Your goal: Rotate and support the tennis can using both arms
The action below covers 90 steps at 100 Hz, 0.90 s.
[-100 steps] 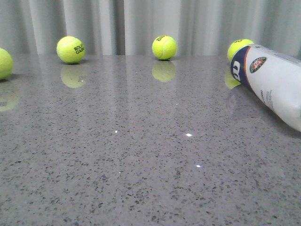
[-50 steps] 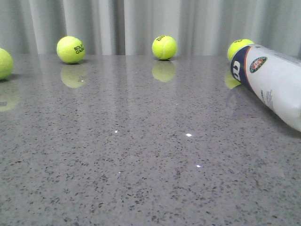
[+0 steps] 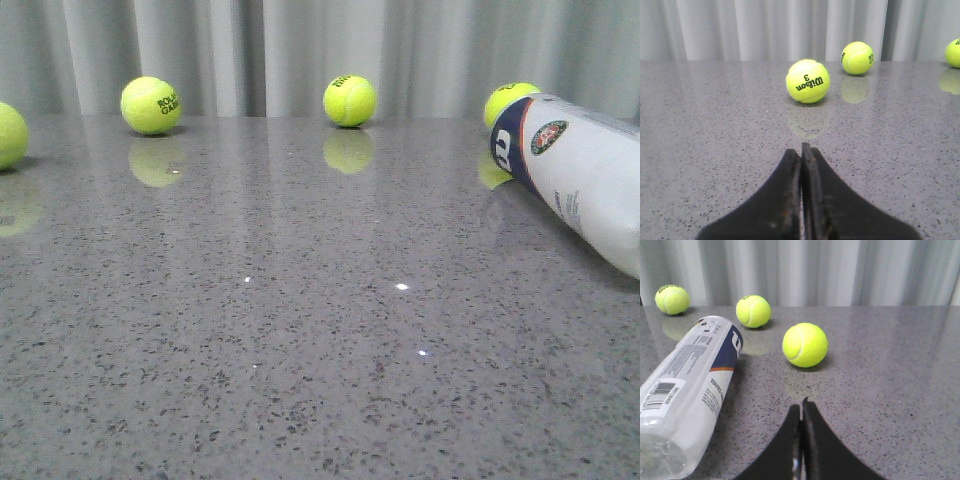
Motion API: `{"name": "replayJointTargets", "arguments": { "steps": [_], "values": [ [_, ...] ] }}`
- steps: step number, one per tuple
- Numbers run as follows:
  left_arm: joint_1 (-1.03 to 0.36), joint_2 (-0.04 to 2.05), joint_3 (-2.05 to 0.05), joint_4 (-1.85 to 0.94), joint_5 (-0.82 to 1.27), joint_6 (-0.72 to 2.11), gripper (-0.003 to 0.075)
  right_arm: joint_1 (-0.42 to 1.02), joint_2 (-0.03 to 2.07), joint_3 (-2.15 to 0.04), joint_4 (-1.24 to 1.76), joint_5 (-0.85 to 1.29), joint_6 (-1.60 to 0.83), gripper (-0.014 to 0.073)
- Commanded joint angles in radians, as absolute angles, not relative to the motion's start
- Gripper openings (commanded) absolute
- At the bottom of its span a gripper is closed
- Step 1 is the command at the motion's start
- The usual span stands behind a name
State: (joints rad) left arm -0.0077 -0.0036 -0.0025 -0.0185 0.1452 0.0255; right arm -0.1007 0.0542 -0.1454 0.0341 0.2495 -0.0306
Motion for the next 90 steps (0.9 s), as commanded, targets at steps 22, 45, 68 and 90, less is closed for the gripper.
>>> {"name": "replayJointTargets", "arguments": {
  "steps": [22, 45, 68, 90],
  "values": [
    [-0.008, -0.043, 0.044, -0.023, 0.064, 0.021, -0.0021, -0.101, 0.291, -0.371, 0.043, 0.334, -0.030, -0.0057],
    [-0.008, -0.043, 0.044, -0.023, 0.064, 0.021, -0.0021, -0.101, 0.475, -0.483, 0.057, 0.445, -0.030, -0.0036],
    [-0.008, -0.043, 0.044, -0.023, 0.064, 0.021, -0.0021, -0.101, 0.625, -0.620, 0.106, 0.553, -0.030, 0.0526],
    [-0.008, -0.043, 0.044, -0.023, 0.064, 0.021, -0.0021, -0.094, 0.776, -0.773, 0.191, 0.697, -0.030, 0.0636]
  ]
}}
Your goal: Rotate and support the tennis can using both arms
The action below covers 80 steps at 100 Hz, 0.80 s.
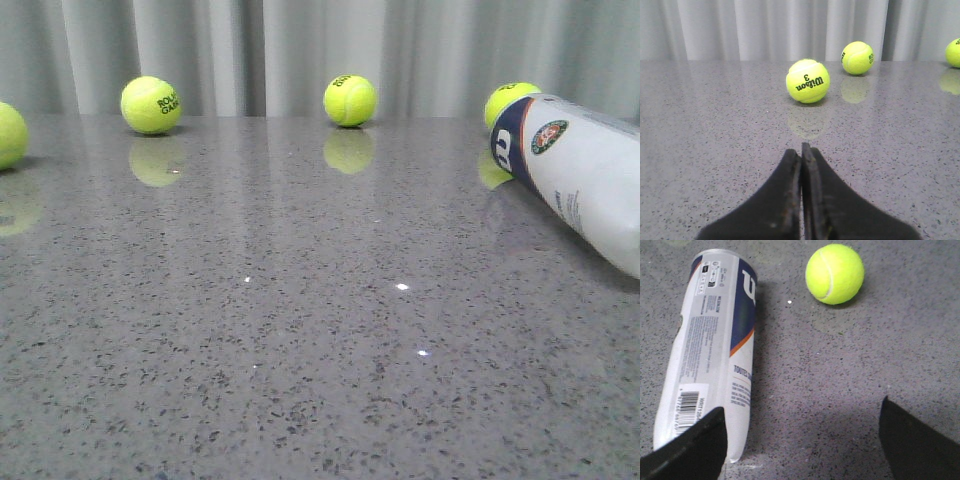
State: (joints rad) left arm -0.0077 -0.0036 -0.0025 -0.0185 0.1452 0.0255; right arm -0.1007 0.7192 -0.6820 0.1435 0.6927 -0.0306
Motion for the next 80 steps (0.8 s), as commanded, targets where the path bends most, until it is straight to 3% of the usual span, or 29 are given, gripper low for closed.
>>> {"name": "replayJointTargets", "arguments": {
  "steps": [1, 36, 80],
  "values": [
    [-0.008, -0.043, 0.044, -0.023, 0.064, 0.021, -0.0021, -0.092, 0.782, -0.779, 0.194, 0.707, -0.030, 0.0636],
    [-0.008, -0.043, 0.044, -0.023, 0.064, 0.021, -0.0021, 0.055, 1.110, -1.057, 0.306, 0.889, -0.016, 0.0636],
    [-0.008, -0.043, 0.044, -0.023, 0.064, 0.021, -0.0021, 0.090, 1.396, -1.153, 0.308, 0.847, 0.012, 0.0636]
  ]
}}
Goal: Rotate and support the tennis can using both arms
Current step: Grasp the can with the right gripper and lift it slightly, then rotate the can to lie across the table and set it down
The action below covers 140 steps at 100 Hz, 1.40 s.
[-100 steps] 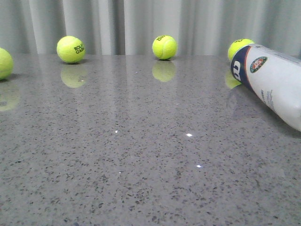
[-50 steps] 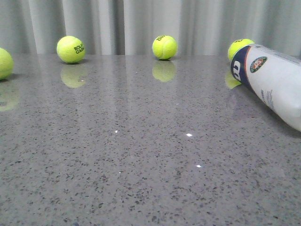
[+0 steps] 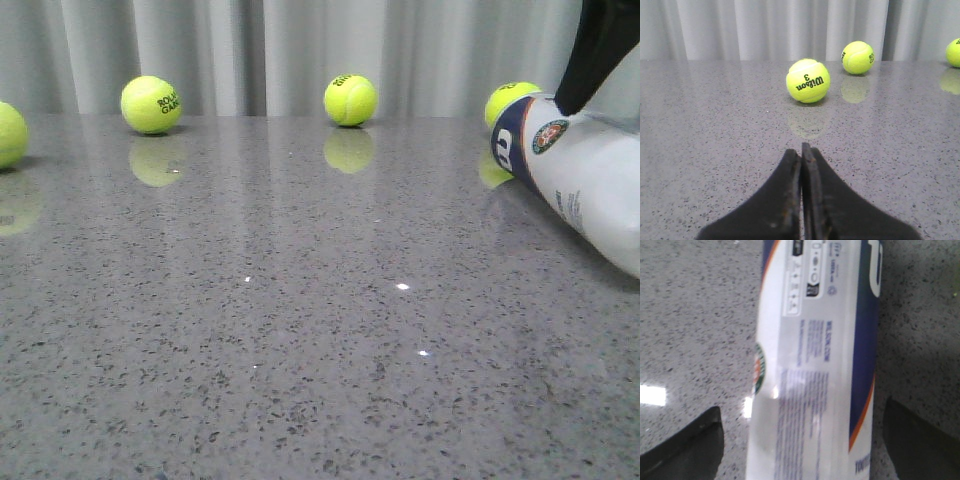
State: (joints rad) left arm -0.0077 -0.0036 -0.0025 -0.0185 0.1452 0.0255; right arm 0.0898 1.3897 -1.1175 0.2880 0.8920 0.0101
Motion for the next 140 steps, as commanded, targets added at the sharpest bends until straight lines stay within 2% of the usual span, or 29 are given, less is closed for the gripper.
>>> {"name": "replayJointTargets", "arguments": {
  "steps": [1, 31, 38, 47, 55, 73, 85, 104, 130, 140],
  "values": [
    [-0.008, -0.043, 0.044, -0.023, 0.064, 0.021, -0.0021, 0.090, 1.402, -1.153, 0.308, 0.847, 0.012, 0.0636],
    [-0.008, -0.043, 0.044, -0.023, 0.064, 0.021, -0.0021, 0.090, 1.473, -1.153, 0.312, 0.834, 0.012, 0.0614],
    [-0.008, -0.043, 0.044, -0.023, 0.064, 0.021, -0.0021, 0.090, 1.473, -1.153, 0.312, 0.834, 0.012, 0.0517],
    [-0.008, -0.043, 0.044, -0.023, 0.064, 0.021, -0.0021, 0.091, 1.473, -1.153, 0.312, 0.834, 0.012, 0.0323],
    [-0.008, -0.043, 0.044, -0.023, 0.064, 0.021, -0.0021, 0.098, 1.470, -1.161, 0.312, 0.836, 0.012, 0.0237],
    [-0.008, -0.043, 0.044, -0.023, 0.064, 0.021, -0.0021, 0.161, 1.468, -1.257, 0.271, 0.905, 0.000, 0.0242],
    [-0.008, -0.043, 0.044, -0.023, 0.064, 0.021, -0.0021, 0.235, 1.475, -1.330, 0.249, 0.953, -0.114, 0.0242],
    [-0.008, -0.043, 0.044, -0.023, 0.064, 0.021, -0.0021, 0.356, 1.522, -1.413, 0.249, 0.996, -0.468, 0.0242],
    [-0.008, -0.043, 0.044, -0.023, 0.064, 0.021, -0.0021, 0.485, 1.594, -1.446, 0.249, 0.970, -1.099, 0.0242],
    [-0.008, -0.043, 0.044, -0.023, 0.064, 0.021, -0.0021, 0.501, 1.622, -1.446, 0.249, 0.970, -1.215, 0.0242]
  ]
}}
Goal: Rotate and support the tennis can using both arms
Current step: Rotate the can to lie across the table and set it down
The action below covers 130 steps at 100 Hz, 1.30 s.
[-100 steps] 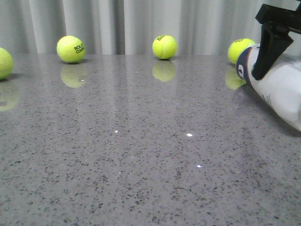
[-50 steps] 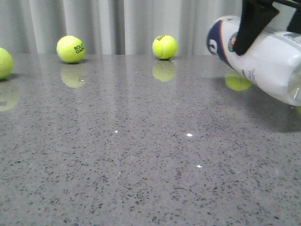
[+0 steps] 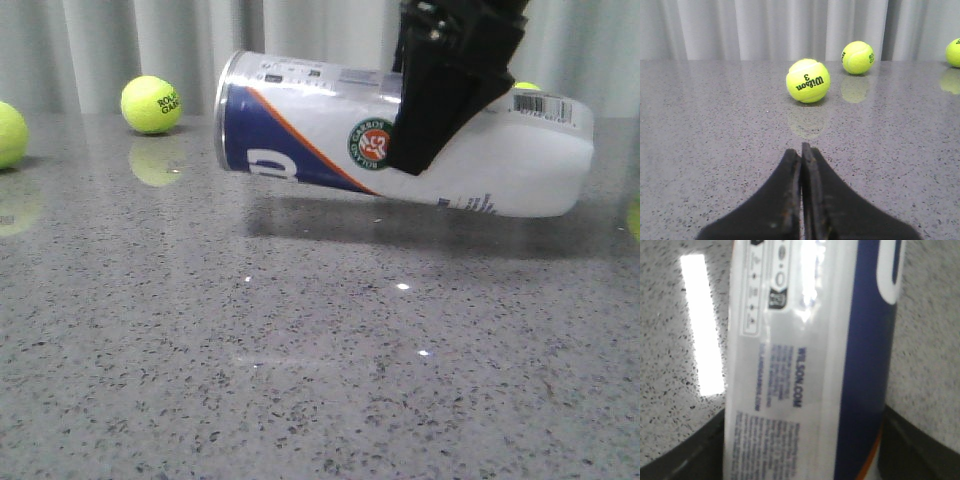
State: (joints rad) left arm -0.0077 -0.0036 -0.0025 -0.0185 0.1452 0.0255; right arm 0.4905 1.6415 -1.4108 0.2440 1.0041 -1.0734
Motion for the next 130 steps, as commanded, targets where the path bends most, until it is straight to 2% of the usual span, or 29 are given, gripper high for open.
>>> {"name": "replayJointTargets", "arguments": {
  "steps": [1, 54, 61, 73, 80, 130],
  "values": [
    [-0.008, -0.043, 0.044, -0.023, 0.064, 0.021, -0.0021, 0.503, 1.625, -1.446, 0.249, 0.970, -1.218, 0.0242],
    [-0.008, -0.043, 0.044, -0.023, 0.064, 0.021, -0.0021, 0.506, 1.674, -1.446, 0.249, 0.962, -1.222, 0.0262],
    [-0.008, -0.043, 0.044, -0.023, 0.064, 0.021, -0.0021, 0.506, 1.674, -1.446, 0.249, 0.962, -1.221, 0.0347],
    [-0.008, -0.043, 0.044, -0.023, 0.064, 0.021, -0.0021, 0.506, 1.674, -1.446, 0.249, 0.958, -1.221, 0.0584],
    [-0.008, -0.043, 0.044, -0.023, 0.064, 0.021, -0.0021, 0.506, 1.674, -1.446, 0.249, 0.961, -1.221, 0.0670],
    [-0.008, -0.043, 0.044, -0.023, 0.064, 0.021, -0.0021, 0.506, 1.620, -1.446, 0.247, 0.958, -1.191, 0.0655]
  ]
}}
